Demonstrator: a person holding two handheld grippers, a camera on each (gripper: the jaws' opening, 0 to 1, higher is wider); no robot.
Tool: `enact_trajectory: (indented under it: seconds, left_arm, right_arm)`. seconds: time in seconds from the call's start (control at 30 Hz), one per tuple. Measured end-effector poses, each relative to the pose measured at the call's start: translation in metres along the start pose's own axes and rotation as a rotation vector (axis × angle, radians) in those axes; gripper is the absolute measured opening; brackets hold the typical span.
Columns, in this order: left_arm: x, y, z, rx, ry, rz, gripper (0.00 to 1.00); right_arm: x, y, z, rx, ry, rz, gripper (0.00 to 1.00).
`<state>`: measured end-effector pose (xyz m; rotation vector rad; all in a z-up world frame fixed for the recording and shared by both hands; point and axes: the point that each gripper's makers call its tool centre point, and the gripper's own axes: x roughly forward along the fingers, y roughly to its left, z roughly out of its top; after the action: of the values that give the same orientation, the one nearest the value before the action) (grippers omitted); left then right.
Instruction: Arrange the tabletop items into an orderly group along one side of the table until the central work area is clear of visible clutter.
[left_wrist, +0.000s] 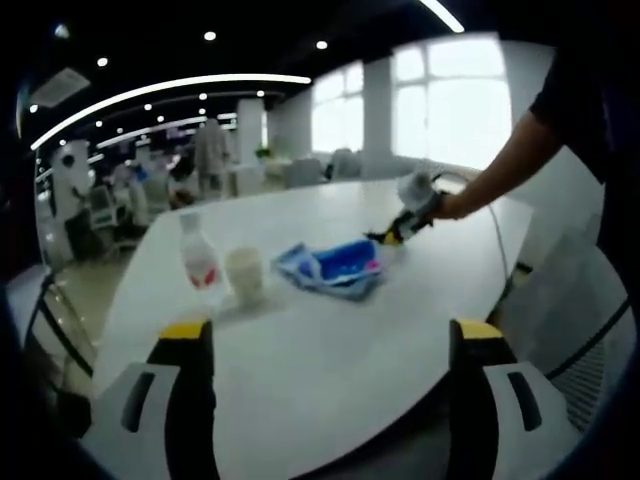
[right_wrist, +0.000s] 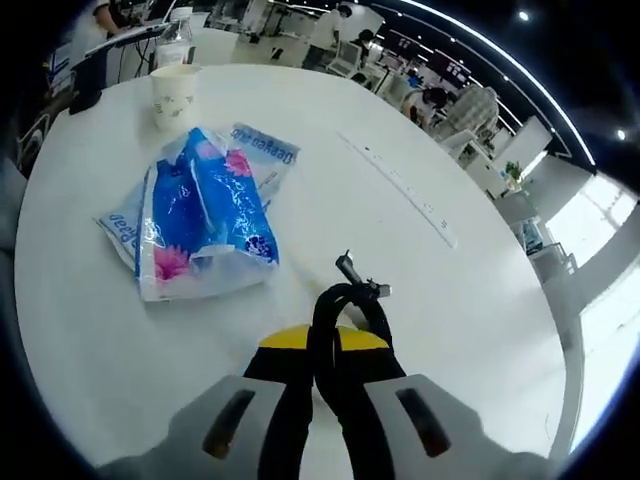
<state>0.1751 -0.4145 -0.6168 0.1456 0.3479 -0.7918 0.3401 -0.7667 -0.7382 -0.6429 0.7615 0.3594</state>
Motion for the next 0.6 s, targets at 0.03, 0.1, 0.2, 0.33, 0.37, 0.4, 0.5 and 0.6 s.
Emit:
enact_trajectory:
  seconds: [0.03, 0.1, 0.2, 0.33, 0.37, 0.4, 0.5, 0.6]
  left_arm:
    - [0.0, 0.0, 0.0, 0.001, 0.0, -0.001, 0.94]
    - [0.0, 0.0, 0.0, 0.0, 0.002, -0.002, 0.94]
    - [0.0, 0.0, -0.001, 0.001, 0.003, -0.002, 0.94]
    - [0.0, 0.001, -0.001, -0.001, 0.003, 0.001, 0.94]
    - [0.0, 0.001, -0.001, -0.001, 0.003, 0.001, 0.94]
    - [0.0, 0.001, -0.001, 0.0, 0.003, 0.001, 0.94]
    - [-0.001, 0.001, -0.001, 0.0, 0.002, 0.002, 0.94]
    - [-0.001, 0.0, 0.0, 0.0, 0.0, 0.002, 0.94]
  right_arm:
    - [0.001, 0.001, -0.001, -0.002, 0.003, 0.001, 0.06]
    - [0.003, 0.005, -0.005, 0.016, 0.013, 0.019, 0.06]
    - [0.004, 0.01, -0.005, 0.041, 0.008, 0.049, 0.1]
    - [0.005, 0.014, -0.009, 0.035, 0.029, 0.061, 0.13]
    - [0.005, 0.014, -0.008, 0.037, 0.023, 0.059, 0.13]
    - [0.005, 0.012, -0.007, 0.027, 0.017, 0.048, 0.13]
    - [0.003, 0.01, -0.005, 0.015, 0.012, 0.04, 0.18]
    - [-0.002, 0.005, -0.002, 0.037, -0.003, 0.026, 0.22]
